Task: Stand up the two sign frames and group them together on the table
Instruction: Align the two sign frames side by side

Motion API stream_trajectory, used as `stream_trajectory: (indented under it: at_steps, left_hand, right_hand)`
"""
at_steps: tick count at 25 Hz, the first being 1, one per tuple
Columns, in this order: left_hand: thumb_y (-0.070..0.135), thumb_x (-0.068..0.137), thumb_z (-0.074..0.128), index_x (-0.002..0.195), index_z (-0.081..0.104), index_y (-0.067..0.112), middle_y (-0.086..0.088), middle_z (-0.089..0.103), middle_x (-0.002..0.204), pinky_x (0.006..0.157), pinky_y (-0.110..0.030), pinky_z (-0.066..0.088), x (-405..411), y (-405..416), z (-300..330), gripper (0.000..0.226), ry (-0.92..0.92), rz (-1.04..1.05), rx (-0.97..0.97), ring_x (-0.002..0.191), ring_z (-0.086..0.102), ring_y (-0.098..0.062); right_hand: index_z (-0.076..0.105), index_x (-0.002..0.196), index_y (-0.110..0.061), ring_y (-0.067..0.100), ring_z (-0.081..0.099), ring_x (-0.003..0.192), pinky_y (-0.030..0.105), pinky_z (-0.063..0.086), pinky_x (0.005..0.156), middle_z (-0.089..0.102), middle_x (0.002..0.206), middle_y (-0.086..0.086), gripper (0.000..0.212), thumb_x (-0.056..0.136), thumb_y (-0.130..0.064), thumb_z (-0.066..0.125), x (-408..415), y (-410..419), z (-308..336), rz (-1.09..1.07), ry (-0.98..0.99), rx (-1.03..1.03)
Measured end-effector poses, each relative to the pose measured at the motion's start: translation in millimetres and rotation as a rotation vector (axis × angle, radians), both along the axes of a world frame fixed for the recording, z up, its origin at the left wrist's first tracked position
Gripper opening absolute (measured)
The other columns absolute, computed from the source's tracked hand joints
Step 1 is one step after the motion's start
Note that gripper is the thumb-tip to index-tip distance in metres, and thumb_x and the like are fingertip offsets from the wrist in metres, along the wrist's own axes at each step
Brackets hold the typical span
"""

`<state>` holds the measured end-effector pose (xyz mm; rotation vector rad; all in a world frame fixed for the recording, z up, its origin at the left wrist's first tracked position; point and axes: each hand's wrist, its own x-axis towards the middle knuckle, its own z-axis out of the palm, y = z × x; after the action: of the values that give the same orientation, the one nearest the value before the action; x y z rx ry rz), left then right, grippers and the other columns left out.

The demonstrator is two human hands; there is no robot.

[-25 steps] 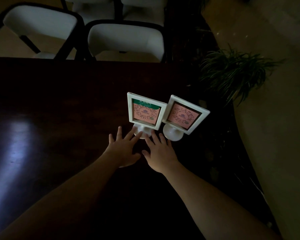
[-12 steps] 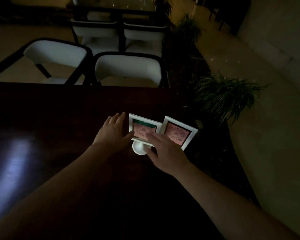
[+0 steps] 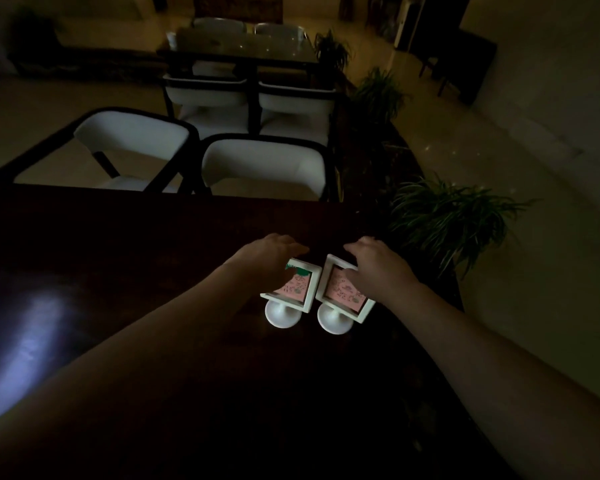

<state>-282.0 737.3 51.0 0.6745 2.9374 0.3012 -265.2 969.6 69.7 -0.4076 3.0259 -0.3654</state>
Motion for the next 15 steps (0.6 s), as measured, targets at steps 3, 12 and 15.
stream_trajectory:
  at_steps: [3, 12, 15]
  left_hand:
    - [0.022, 0.094, 0.059, 0.143, 0.044, 0.031, -0.001, 0.053, 0.139, 0.078, -0.031, 0.049, -1.3, 0.3, -3.9, 0.052, 0.003, 0.006, -0.091, 0.120, 0.052, -0.022]
    - [0.013, 0.093, 0.060, 0.137, 0.052, 0.031, 0.002, 0.064, 0.119, 0.061, -0.025, 0.045, -1.6, -5.9, -9.3, 0.048, 0.066, 0.079, -0.094, 0.102, 0.063, -0.020]
    - [0.015, 0.094, 0.059, 0.137, 0.051, 0.031, 0.001, 0.063, 0.121, 0.063, -0.026, 0.049, -0.4, -6.0, -7.6, 0.046, 0.038, 0.097, -0.083, 0.103, 0.062, -0.019]
  right_hand:
    - [0.058, 0.135, -0.013, 0.029, 0.056, 0.118, 0.042, 0.050, 0.092, 0.060, 0.128, 0.010, 0.043, 0.093, -0.017, 0.063, -2.1, -1.4, -3.3, -0.005, -0.023, 0.004]
    - [0.072, 0.108, -0.020, 0.023, 0.067, 0.089, 0.033, 0.053, 0.068, 0.070, 0.099, 0.003, 0.026, 0.087, -0.007, 0.064, -5.7, -2.7, -3.1, -0.022, -0.056, 0.003]
    - [0.073, 0.109, -0.022, 0.021, 0.067, 0.091, 0.033, 0.054, 0.069, 0.071, 0.103, 0.003, 0.028, 0.087, -0.007, 0.064, -5.8, -4.0, -2.4, -0.020, -0.058, -0.012]
